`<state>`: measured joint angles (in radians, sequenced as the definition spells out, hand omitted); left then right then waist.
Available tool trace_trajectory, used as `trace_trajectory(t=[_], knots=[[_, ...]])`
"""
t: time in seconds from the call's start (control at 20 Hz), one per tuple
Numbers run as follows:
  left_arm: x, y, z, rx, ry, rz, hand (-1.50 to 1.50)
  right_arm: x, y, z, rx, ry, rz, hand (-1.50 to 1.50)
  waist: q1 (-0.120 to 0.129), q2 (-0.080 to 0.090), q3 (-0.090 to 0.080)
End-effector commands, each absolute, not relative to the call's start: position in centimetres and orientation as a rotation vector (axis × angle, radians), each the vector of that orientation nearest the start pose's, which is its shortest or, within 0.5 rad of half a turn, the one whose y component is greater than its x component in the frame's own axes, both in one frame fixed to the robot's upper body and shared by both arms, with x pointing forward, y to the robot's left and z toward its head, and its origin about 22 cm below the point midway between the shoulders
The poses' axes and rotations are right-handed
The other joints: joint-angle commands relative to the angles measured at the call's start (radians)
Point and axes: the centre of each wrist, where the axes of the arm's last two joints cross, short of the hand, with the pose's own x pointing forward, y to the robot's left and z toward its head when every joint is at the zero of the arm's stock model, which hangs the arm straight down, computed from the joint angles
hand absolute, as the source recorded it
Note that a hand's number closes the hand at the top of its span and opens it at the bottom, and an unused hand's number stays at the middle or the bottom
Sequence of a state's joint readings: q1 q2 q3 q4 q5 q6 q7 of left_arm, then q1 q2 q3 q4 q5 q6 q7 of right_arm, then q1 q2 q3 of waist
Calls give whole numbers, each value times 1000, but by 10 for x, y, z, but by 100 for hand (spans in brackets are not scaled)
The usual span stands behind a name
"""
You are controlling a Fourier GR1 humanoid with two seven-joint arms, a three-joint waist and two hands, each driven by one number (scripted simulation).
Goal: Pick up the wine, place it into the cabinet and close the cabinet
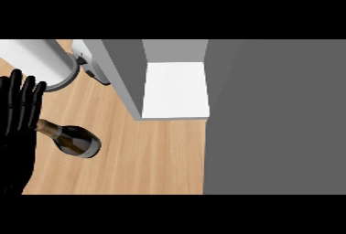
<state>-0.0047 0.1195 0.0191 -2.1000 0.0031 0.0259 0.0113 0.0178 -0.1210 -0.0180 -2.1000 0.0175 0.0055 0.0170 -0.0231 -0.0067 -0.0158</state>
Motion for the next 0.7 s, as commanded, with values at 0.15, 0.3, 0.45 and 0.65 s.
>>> trace_trajectory(t=[0.15,0.3,0.45,0.65], knots=[[224,277,115,786,-1948,307,-150,192,-244,131,-73,-2091,120,-150,1,9,22],[225,288,121,928,-1916,678,-150,194,-220,124,215,-2027,206,-150,57,16,19],[243,283,124,1062,-1868,873,-150,189,-205,132,380,-2010,261,-150,-3,20,18],[282,249,132,1126,-1853,997,-150,186,-196,136,497,-1978,318,-150,-52,23,21]])
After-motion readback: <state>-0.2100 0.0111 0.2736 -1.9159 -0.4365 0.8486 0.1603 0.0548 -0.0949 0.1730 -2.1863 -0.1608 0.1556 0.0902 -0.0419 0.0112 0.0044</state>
